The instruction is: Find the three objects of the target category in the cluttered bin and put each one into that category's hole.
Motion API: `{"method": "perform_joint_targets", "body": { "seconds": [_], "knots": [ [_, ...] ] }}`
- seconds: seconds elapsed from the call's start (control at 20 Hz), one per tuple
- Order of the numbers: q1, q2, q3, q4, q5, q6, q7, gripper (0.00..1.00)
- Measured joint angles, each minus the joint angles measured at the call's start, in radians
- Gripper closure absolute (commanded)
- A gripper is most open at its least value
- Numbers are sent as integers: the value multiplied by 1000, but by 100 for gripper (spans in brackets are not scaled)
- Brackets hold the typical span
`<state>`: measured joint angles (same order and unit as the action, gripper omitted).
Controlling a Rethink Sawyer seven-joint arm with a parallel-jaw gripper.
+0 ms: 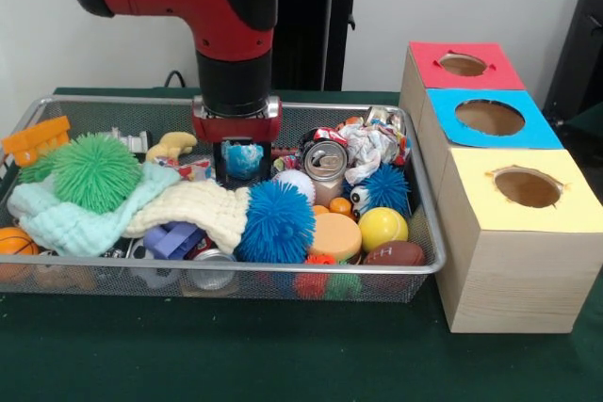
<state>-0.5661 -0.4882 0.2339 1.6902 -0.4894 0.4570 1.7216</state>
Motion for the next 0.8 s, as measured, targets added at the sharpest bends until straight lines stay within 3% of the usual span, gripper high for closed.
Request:
{"method": "perform_joint_targets", "body": {
  "seconds": [0.4,0.8],
  "knots": [
    [26,43,-11,-1,0,-28,0,0],
    [26,40,-18,-24,0,-27,0,0]
  ]
}}
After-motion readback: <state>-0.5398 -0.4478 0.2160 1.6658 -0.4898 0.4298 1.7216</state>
